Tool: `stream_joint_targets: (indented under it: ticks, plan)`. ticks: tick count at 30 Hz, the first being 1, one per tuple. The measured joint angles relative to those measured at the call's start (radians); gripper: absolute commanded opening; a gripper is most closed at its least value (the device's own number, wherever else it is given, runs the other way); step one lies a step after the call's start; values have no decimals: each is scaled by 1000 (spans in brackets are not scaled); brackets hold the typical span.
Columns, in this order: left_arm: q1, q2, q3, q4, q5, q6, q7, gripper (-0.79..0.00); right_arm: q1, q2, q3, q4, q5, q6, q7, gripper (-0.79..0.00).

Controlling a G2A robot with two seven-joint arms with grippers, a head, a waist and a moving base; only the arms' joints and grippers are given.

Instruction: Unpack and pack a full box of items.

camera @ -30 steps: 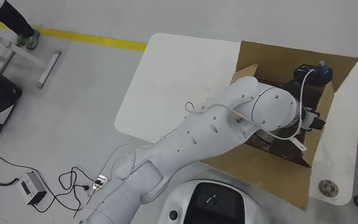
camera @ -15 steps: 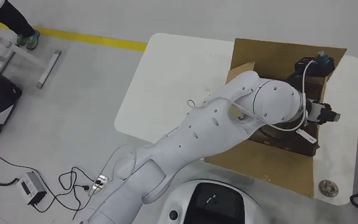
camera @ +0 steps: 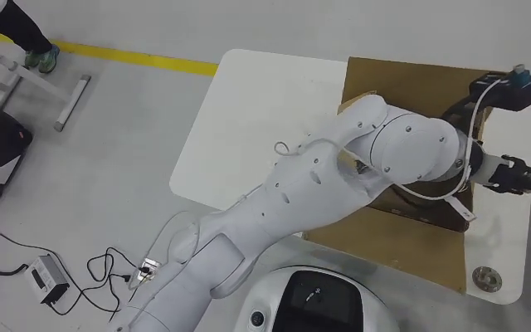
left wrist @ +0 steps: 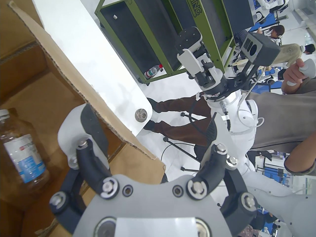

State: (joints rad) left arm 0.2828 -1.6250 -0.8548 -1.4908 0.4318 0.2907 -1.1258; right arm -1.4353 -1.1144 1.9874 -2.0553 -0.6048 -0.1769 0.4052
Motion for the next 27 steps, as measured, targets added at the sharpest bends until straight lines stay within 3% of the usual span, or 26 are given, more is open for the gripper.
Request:
stream_joint_targets:
  ticks: [9, 14, 19, 27]
  plan:
    - [80, 63, -100, -236, 259, 38, -185, 0, 40, 9, -20, -45, 35, -24, 59, 0]
    - [129, 93, -125, -349, 432, 58, -333, 0, 44, 19, -69, -83, -36, -119, 112, 0]
    - [176, 115, -122, -375, 594, -8, -411, 0, 46, 27, -112, -113, -81, -219, 138, 0]
    - [209, 153, -78, -355, 735, -6, -410, 0, 71, 43, -153, -139, -95, -326, 229, 0]
